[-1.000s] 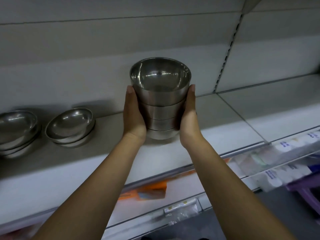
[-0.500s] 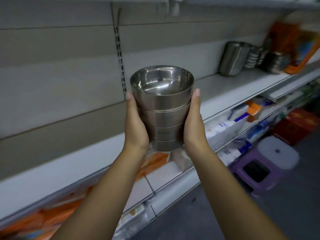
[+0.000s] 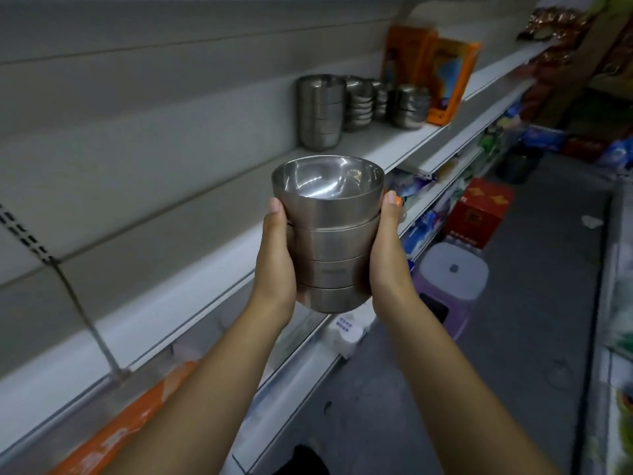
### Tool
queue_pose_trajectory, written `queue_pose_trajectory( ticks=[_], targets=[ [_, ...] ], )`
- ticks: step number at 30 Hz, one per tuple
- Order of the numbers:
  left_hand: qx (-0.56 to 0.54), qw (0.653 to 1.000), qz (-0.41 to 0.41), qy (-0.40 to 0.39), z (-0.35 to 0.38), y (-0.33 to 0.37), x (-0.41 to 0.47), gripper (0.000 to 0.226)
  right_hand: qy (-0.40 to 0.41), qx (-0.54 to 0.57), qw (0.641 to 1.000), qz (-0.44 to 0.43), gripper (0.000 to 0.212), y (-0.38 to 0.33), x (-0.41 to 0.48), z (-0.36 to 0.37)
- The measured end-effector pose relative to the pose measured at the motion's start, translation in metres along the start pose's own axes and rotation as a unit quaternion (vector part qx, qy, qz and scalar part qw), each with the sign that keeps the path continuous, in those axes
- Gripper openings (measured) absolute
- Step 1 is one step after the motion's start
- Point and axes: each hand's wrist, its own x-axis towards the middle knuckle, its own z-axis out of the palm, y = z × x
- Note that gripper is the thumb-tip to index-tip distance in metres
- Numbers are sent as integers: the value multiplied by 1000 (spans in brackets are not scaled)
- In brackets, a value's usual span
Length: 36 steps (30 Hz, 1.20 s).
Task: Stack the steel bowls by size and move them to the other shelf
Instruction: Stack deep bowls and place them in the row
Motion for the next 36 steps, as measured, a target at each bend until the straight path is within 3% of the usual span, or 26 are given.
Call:
queue_pose_trajectory(
  ticks=[3,7,12,14,20,24,29,36],
  targets=[
    [12,999,-2,-38,17,-15,44,71,17,-4,1000,-3,67,-7,45,-17],
    [13,998,-10,-61,37,-25,117,86,13,5,1000,10,61,-28,111,-30],
    [10,997,-14,-75,58,-34,200,93,-3,19,1000,24,118,-44,191,-39],
    [7,997,-19,-71,65,-38,227,94,-9,25,999,22,129,-43,221,-41],
    [35,999,8,-17,82,-59,286,96,-42,46,998,-28,108,-37,310,-50],
    [45,998,48,24,111,-75,317,67,-84,59,995,-14,102,-39,370,-64],
    [61,988,98,104,136,-92,346,84,-171,42,984,-18,92,-46,424,-76],
    [103,955,150,232,133,-98,352,106,-297,1,955,-3,123,-45,464,-54]
  ],
)
